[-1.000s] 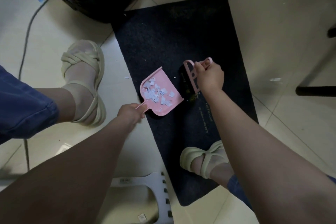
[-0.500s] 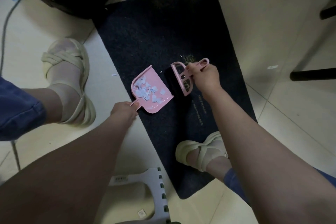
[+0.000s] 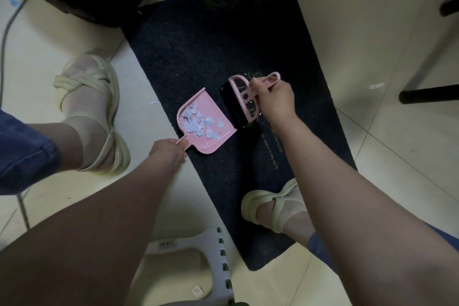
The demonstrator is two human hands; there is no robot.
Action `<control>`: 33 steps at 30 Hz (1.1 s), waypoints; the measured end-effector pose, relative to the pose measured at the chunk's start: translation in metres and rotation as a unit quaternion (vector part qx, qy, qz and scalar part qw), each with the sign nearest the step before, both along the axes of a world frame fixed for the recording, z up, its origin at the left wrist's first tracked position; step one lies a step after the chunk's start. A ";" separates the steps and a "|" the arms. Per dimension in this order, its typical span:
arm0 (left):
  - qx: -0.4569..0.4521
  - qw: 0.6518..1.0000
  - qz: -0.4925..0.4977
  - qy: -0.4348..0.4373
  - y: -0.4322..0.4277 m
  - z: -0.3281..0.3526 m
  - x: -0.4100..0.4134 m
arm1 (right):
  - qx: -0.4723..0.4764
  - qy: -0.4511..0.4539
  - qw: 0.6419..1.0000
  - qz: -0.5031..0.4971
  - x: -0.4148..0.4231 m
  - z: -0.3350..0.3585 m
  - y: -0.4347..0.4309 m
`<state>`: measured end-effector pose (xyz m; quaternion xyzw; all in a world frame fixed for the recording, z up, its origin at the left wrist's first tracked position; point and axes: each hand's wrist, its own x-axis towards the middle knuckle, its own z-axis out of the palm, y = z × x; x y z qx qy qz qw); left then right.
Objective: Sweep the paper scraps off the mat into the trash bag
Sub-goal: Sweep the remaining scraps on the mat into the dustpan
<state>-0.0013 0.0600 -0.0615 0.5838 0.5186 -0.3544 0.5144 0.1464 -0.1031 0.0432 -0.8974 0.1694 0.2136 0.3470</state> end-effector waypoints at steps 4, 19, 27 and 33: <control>0.001 1.000 0.009 -0.012 0.000 0.004 -0.001 | -0.023 0.041 0.997 0.054 -0.001 -0.006 0.010; -0.025 0.995 0.089 -0.047 -0.007 0.007 -0.002 | -0.064 0.100 0.991 0.064 -0.013 0.030 -0.030; -0.008 0.997 0.059 -0.050 0.000 0.016 0.005 | -0.086 0.057 0.994 -0.018 -0.023 0.042 -0.055; -0.013 0.998 0.013 -0.059 -0.012 0.022 0.007 | -0.113 0.003 0.993 -0.047 -0.032 0.029 -0.068</control>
